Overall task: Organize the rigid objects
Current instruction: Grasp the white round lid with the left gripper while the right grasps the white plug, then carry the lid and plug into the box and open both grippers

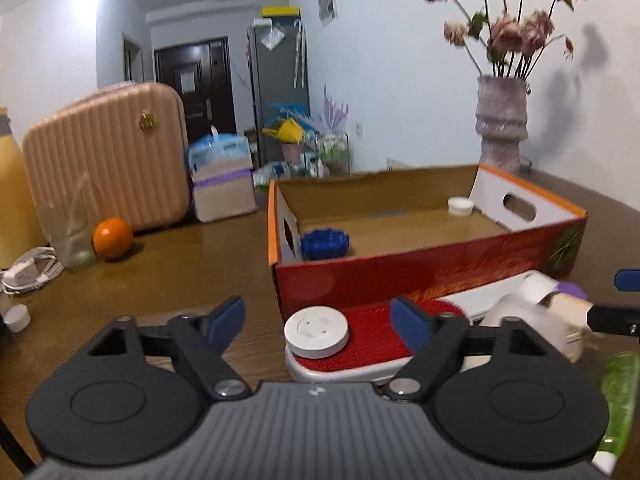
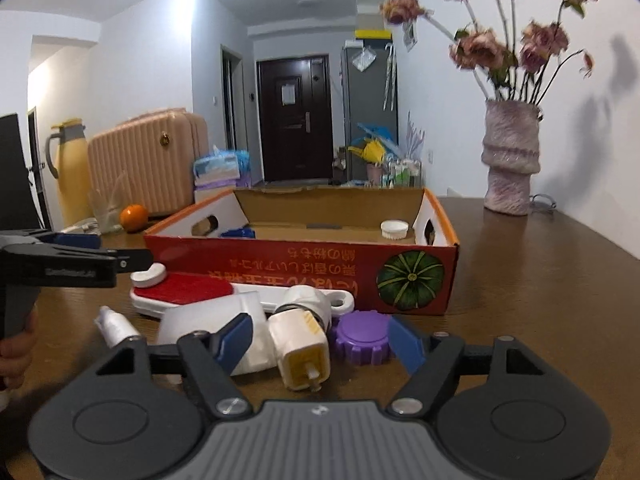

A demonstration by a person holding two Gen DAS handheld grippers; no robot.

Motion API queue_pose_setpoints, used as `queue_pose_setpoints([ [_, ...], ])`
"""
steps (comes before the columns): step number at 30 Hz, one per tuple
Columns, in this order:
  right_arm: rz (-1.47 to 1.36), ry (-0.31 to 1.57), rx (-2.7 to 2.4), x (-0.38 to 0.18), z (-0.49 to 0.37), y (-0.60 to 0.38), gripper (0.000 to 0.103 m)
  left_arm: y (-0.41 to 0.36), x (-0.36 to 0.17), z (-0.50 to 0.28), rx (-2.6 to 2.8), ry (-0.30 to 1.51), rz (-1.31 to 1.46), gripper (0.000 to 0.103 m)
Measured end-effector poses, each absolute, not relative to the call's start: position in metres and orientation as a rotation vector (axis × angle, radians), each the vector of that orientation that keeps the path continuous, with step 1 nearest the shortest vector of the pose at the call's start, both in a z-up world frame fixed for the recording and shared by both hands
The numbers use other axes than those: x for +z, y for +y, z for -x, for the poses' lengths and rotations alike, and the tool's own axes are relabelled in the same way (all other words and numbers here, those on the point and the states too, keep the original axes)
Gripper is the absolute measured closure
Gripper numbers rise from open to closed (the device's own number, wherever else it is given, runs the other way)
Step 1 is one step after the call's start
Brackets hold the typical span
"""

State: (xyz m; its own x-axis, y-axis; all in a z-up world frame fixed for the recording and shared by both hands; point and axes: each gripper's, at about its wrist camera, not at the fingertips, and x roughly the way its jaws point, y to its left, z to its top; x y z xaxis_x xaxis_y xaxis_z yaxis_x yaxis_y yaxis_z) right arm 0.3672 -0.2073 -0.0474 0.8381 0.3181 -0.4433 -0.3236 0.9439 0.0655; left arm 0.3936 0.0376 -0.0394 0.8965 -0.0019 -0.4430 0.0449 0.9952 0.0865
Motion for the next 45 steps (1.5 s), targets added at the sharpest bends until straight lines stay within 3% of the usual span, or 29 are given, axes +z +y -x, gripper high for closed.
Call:
queue_pose_setpoints([
  [3, 0.042, 0.506, 0.360, -0.054, -0.381, -0.201, 0.046, 0.043, -0.049, -0.407, -0.043, 0.507, -0.062, 0.026],
  [7, 0.031, 0.535, 0.395, -0.060, -0.386, -0.199, 0.065, 0.052, -0.054, -0.414, -0.031, 0.525, 0.024, 0.051],
  [10, 0.039, 0.536, 0.396, -0.061, -0.386, -0.196, 0.068, 0.055, -0.055, -0.416, -0.047, 0.525, 0.039, 0.062],
  [18, 0.062, 0.575, 0.399, -0.063, -0.390, -0.191, 0.072, 0.052, -0.048, -0.404, -0.046, 0.507, 0.031, 0.063],
  [27, 0.097, 0.512, 0.361, -0.044, -0.357, -0.195, 0.072, 0.040, -0.001, -0.334, -0.052, 0.335, -0.008, 0.063],
  [45, 0.031, 0.129, 0.253, 0.016, -0.178, -0.205, 0.072, 0.018, 0.030, -0.136, -0.027, 0.144, 0.039, 0.063],
])
